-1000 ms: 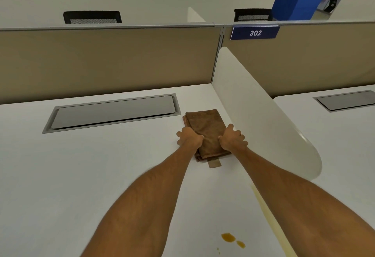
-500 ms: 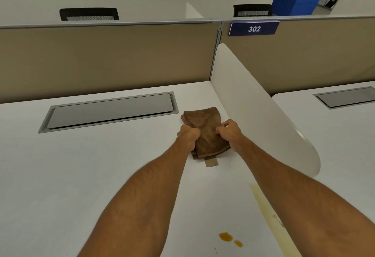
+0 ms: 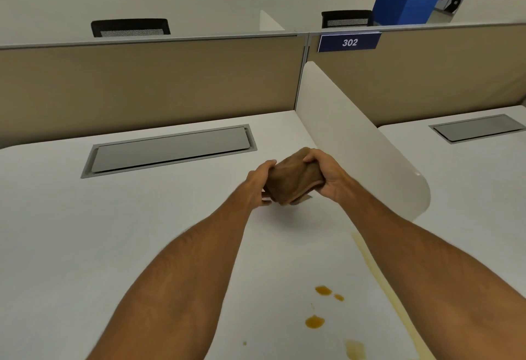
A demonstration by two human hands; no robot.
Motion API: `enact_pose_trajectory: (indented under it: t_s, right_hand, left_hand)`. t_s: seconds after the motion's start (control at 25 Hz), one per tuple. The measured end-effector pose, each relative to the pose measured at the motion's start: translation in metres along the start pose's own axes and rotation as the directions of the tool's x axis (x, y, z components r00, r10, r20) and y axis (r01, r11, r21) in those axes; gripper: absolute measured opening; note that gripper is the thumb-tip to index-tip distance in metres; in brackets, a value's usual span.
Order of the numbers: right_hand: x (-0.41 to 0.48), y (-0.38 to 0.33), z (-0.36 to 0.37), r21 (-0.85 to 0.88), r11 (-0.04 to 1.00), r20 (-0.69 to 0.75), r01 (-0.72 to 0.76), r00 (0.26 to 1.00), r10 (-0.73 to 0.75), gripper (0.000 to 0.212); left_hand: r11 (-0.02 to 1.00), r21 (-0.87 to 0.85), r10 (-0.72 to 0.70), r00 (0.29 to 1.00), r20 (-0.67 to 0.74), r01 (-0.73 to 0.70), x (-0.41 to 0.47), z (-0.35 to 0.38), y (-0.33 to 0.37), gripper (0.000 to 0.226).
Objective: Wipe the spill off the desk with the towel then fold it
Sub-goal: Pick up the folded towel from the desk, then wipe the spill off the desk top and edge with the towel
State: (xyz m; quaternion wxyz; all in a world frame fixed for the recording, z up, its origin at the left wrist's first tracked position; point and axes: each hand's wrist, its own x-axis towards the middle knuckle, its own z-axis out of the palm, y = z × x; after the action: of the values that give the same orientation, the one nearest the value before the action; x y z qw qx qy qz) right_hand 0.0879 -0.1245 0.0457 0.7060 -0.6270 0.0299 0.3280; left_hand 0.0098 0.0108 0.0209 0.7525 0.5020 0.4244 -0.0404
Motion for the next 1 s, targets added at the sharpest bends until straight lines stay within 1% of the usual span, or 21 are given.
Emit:
enact_pose_trajectory:
  t_s: [0.12, 0.24, 0.36, 0.44, 0.52, 0.6, 0.64, 0.68, 0.72, 0.76, 0.88, 0.96, 1.0]
  right_hand:
    - [-0.036, 0.008, 0.005, 0.112, 0.994, 0.047, -0.018, 0.999, 0.013, 0.026]
    - [-0.078, 0.023, 0.012, 0.205, 0.979, 0.065, -0.004, 0.998, -0.010, 0.021]
    - [-0.119, 0.042, 0.016, 0.284, 0.959, 0.069, 0.020, 0.997, -0.041, 0.021]
    - [-0.145, 0.051, 0.019, 0.323, 0.946, 0.074, 0.029, 0.996, -0.056, 0.019]
    - [-0.168, 0.055, 0.022, 0.342, 0.939, 0.087, 0.038, 0.994, -0.071, 0.019]
    - [-0.190, 0.059, 0.026, 0.360, 0.931, 0.089, 0.067, 0.990, -0.106, 0.020]
    - [-0.198, 0.061, 0.027, 0.373, 0.924, 0.083, 0.083, 0.989, -0.122, 0.019]
    - [-0.207, 0.062, 0.028, 0.387, 0.917, 0.072, 0.099, 0.988, -0.137, 0.018]
    - [-0.214, 0.064, 0.027, 0.400, 0.910, 0.065, 0.110, 0.987, -0.148, 0.019]
    - [-0.221, 0.065, 0.026, 0.408, 0.905, 0.066, 0.116, 0.986, -0.156, 0.020]
    - [-0.234, 0.071, 0.019, 0.405, 0.911, 0.088, 0.082, 0.988, -0.128, 0.028]
    - [-0.237, 0.078, 0.013, 0.391, 0.919, 0.088, 0.045, 0.992, -0.086, 0.031]
    - [-0.237, 0.081, 0.008, 0.370, 0.929, 0.072, 0.030, 0.996, -0.061, 0.031]
  left_hand:
    - [0.992, -0.123, 0.032, 0.995, 0.092, -0.020, -0.026, -0.018, -0.012, 0.038]
    - [0.973, -0.228, 0.066, 0.987, 0.149, -0.030, -0.057, -0.038, -0.025, 0.020]
    - [0.969, -0.249, 0.060, 0.974, 0.219, -0.003, -0.088, -0.055, -0.040, 0.019]
    - [0.960, -0.279, 0.042, 0.969, 0.244, 0.029, -0.106, -0.065, -0.052, 0.028]
    - [0.942, -0.322, -0.007, 0.965, 0.264, 0.095, -0.121, -0.073, -0.064, 0.048]
    - [0.908, -0.349, -0.119, 0.940, 0.320, 0.234, -0.134, -0.079, -0.076, 0.075]
    - [0.889, -0.337, -0.179, 0.914, 0.365, 0.309, -0.141, -0.080, -0.082, 0.087]
    - [0.888, -0.299, -0.212, 0.890, 0.404, 0.348, -0.149, -0.081, -0.087, 0.094]
    - [0.907, -0.255, -0.205, 0.879, 0.430, 0.336, -0.155, -0.081, -0.090, 0.095]
    - [0.932, -0.227, -0.161, 0.886, 0.434, 0.281, -0.161, -0.080, -0.091, 0.091]
    - [0.959, -0.274, 0.046, 0.916, 0.399, 0.071, -0.174, -0.079, -0.084, 0.064]
    - [0.965, -0.261, 0.152, 0.892, 0.426, -0.040, -0.180, -0.079, -0.079, 0.045]
    - [0.976, -0.190, 0.186, 0.871, 0.454, -0.110, -0.180, -0.081, -0.079, 0.047]
